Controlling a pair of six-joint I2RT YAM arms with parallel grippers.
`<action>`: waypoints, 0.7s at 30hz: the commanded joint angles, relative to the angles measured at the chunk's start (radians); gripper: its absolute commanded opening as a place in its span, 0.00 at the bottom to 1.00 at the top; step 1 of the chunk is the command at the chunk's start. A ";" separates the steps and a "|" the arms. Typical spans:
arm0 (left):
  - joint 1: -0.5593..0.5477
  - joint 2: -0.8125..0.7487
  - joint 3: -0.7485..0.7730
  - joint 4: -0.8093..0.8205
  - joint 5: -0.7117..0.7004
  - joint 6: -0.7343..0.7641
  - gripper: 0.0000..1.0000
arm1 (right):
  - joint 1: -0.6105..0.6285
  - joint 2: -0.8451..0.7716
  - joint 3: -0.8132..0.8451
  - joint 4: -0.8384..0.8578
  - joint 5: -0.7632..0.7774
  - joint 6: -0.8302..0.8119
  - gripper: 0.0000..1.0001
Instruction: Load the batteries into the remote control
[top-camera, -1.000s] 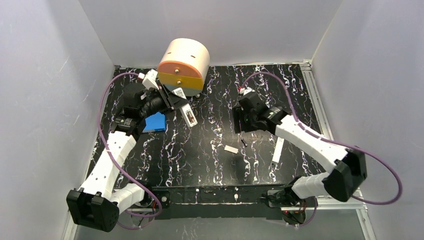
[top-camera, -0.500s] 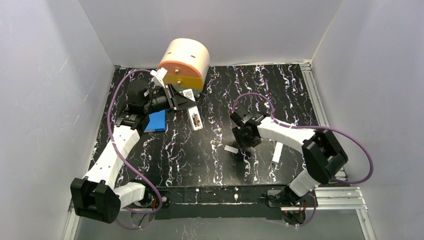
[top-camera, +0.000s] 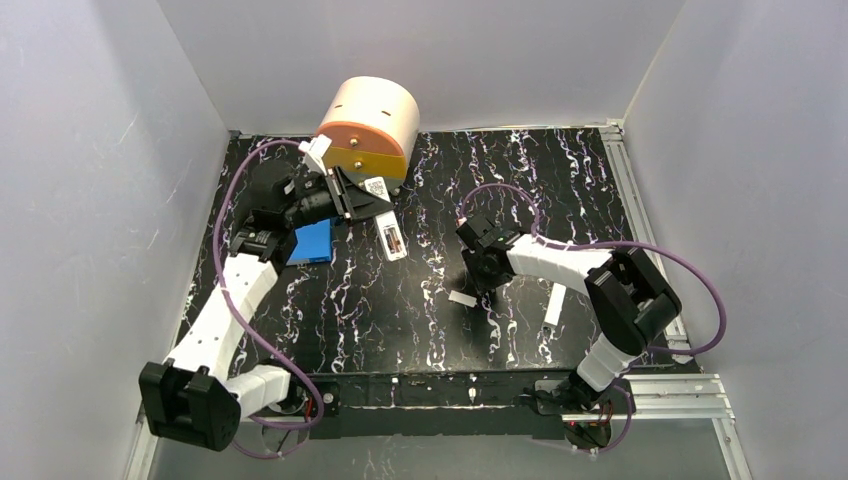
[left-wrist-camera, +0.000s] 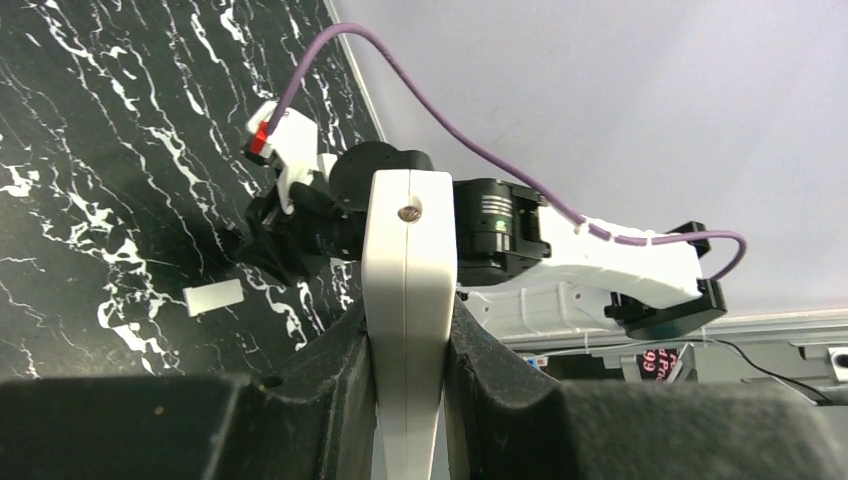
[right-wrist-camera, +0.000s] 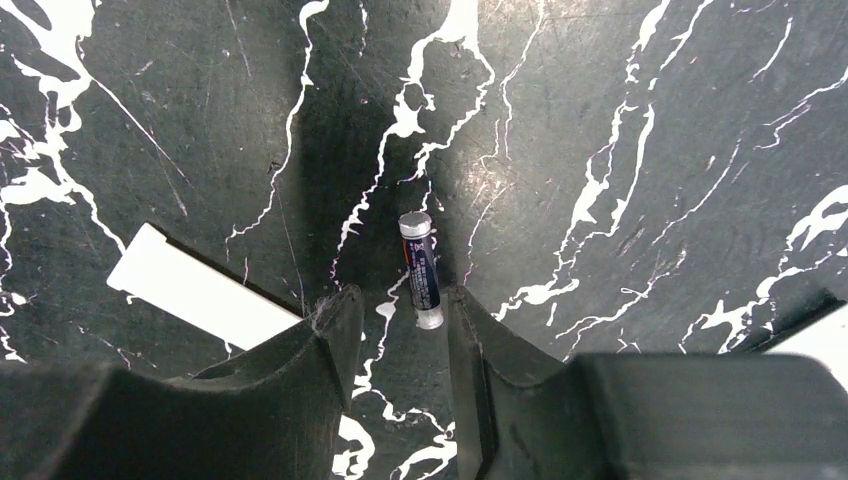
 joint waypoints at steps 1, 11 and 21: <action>0.002 -0.124 -0.021 0.002 0.015 -0.055 0.00 | -0.004 0.016 -0.027 0.080 0.014 0.005 0.44; 0.002 -0.214 -0.087 -0.103 0.044 -0.041 0.00 | -0.062 0.068 -0.032 0.125 -0.050 0.001 0.37; -0.001 -0.235 -0.204 0.003 -0.004 -0.054 0.00 | -0.097 0.022 -0.101 0.039 -0.144 -0.082 0.46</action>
